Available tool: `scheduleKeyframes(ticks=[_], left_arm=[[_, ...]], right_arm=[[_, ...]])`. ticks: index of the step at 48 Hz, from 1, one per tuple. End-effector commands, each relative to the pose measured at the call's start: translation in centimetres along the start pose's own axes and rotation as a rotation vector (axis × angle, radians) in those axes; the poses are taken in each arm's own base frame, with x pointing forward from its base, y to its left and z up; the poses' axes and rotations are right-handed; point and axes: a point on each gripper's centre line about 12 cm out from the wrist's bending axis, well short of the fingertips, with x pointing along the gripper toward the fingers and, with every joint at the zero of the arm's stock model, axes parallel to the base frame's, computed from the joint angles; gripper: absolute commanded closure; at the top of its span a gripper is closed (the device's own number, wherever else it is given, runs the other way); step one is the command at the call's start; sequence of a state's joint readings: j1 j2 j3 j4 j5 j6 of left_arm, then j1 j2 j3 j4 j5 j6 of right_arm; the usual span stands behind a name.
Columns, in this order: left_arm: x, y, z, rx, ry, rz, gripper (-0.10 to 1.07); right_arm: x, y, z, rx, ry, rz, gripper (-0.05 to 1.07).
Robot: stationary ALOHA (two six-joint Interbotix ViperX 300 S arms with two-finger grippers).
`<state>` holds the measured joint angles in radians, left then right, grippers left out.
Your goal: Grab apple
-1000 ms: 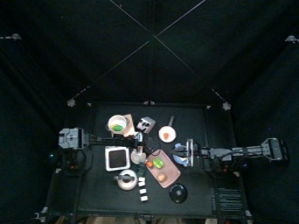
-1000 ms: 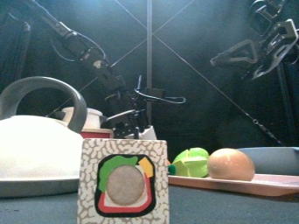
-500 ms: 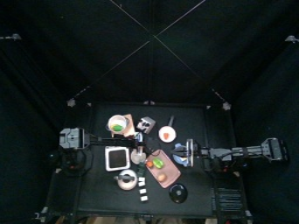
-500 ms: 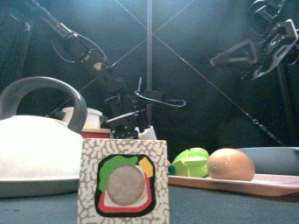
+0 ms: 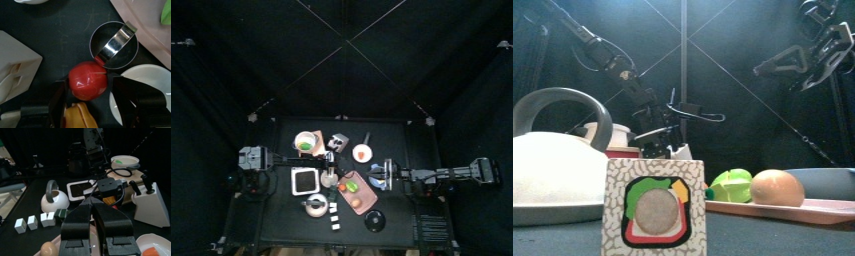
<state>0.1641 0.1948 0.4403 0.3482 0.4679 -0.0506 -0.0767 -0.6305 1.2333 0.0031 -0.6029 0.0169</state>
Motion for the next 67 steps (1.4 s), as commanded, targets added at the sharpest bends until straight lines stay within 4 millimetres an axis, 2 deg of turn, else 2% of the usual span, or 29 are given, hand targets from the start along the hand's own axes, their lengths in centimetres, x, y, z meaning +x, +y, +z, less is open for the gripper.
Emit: scheduleKeyframes(ticks=[1, 11, 23, 37, 46, 67], left_arm=[[-2.7, 0.3, 1.3, -0.007, -0.072, 0.012, 0.16], [-5.0, -0.9, 1.0, -0.027, -0.117, -0.015, 0.16], [-6.9, -2.4, 1.2, -0.019, -0.209, -0.048, 0.16], [-7.0, -3.0, 0.4, -0.017, -0.24, -0.062, 0.16], [-7.2, -3.1, 0.1, -0.031, -0.252, -0.07, 0.16], [-7.1, -3.2, -0.2, -0.029, -0.247, -0.073, 0.16]], right_arm=[[0.1, 0.0, 0.5, 0.001, -0.02, -0.002, 1.01], [0.1, -0.1, 0.5, 0.001, -0.02, -0.007, 1.01], [0.3, -0.3, 0.2, 0.013, -0.006, -0.015, 1.01], [0.7, -0.5, -0.1, 0.012, 0.012, -0.027, 1.01], [1.0, -1.4, -0.3, 0.02, 0.023, -0.064, 1.01], [1.1, -1.3, -0.5, 0.022, 0.031, -0.059, 1.01]])
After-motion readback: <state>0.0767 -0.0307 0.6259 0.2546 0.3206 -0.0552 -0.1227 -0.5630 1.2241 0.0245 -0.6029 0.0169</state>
